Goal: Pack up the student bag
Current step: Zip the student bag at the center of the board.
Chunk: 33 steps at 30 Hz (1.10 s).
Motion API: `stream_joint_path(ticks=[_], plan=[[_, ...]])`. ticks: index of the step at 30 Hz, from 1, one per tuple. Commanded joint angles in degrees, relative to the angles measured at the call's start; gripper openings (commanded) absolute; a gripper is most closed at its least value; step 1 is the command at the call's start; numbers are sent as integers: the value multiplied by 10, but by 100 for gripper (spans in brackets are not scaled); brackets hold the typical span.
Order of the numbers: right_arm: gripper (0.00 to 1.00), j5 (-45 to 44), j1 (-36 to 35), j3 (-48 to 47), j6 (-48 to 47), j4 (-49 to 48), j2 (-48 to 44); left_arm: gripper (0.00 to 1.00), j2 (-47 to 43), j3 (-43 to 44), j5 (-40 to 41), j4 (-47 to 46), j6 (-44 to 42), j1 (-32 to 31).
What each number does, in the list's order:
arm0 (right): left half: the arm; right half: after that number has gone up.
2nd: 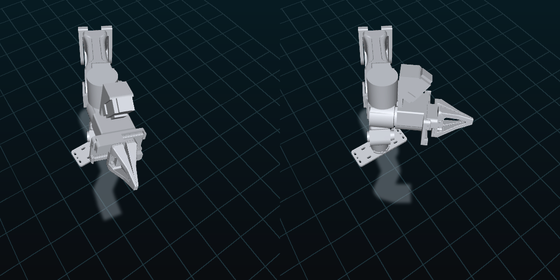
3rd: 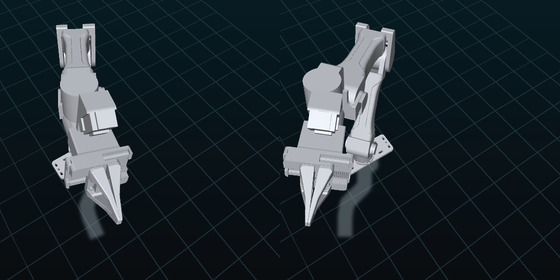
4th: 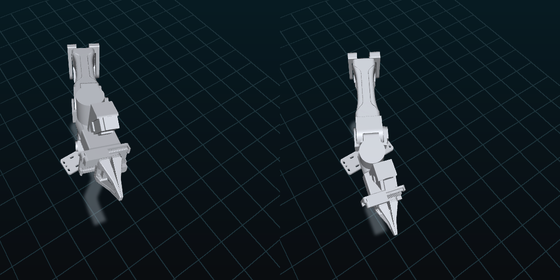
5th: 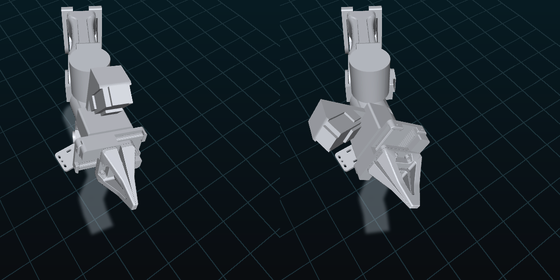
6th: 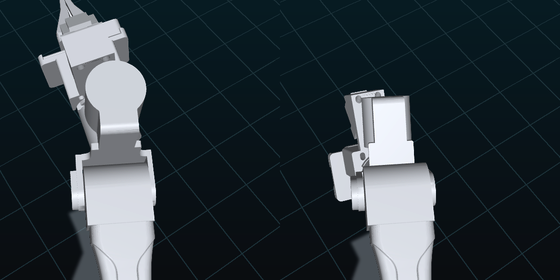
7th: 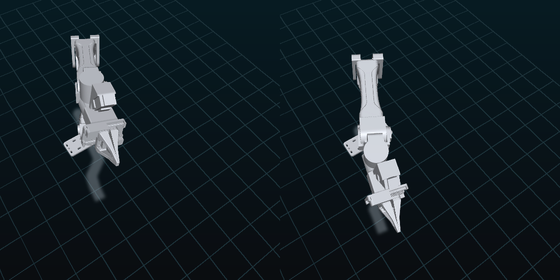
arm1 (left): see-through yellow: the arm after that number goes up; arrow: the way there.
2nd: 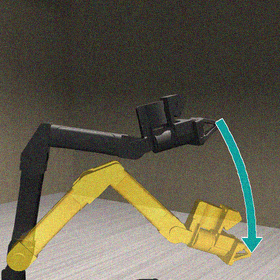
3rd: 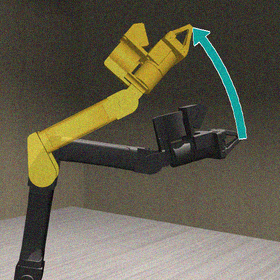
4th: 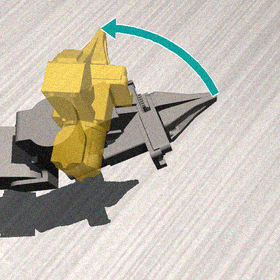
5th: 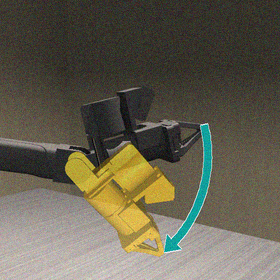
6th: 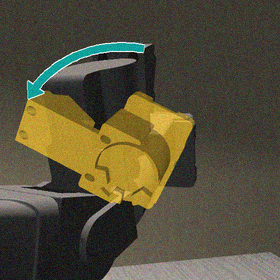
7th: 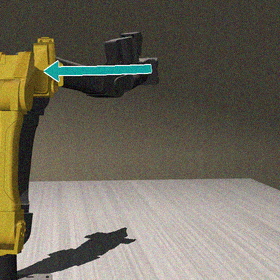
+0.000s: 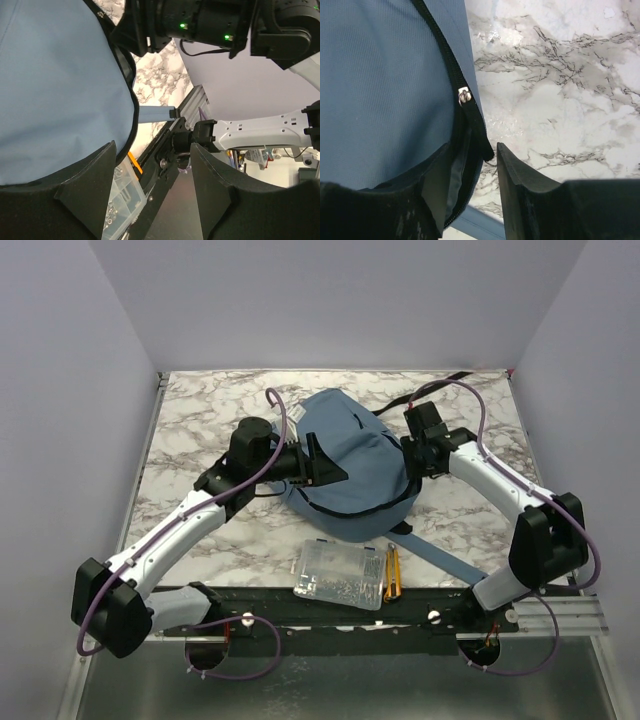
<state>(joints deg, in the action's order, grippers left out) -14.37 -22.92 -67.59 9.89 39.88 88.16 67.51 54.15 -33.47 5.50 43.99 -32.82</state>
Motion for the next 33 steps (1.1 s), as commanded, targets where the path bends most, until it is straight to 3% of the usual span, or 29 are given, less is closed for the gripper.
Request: stream_joint_path(ticks=[1, 8, 16, 19, 22, 27, 33], plan=[[41, -35, -2, -29, -16, 3, 32, 63, 13, 29, 10, -3, -11, -14], [37, -71, -3, -43, -16, -13, 55, 63, 31, 37, 6, -3, -13, -20], [26, -71, -3, -46, -18, -25, 69, 63, 68, 59, -4, -12, -5, -26], [16, -67, -3, -49, -21, -26, 71, 62, 82, 66, -3, -16, 1, -29], [1, -69, -5, -53, -15, -13, 64, 59, 103, 79, 14, -17, 13, -32], [1, -89, -10, -39, 26, 6, 20, 58, 182, 136, 42, -28, 20, -44], [1, -71, -9, -8, 64, -10, -25, 55, 329, 235, -13, -150, 98, -53]])
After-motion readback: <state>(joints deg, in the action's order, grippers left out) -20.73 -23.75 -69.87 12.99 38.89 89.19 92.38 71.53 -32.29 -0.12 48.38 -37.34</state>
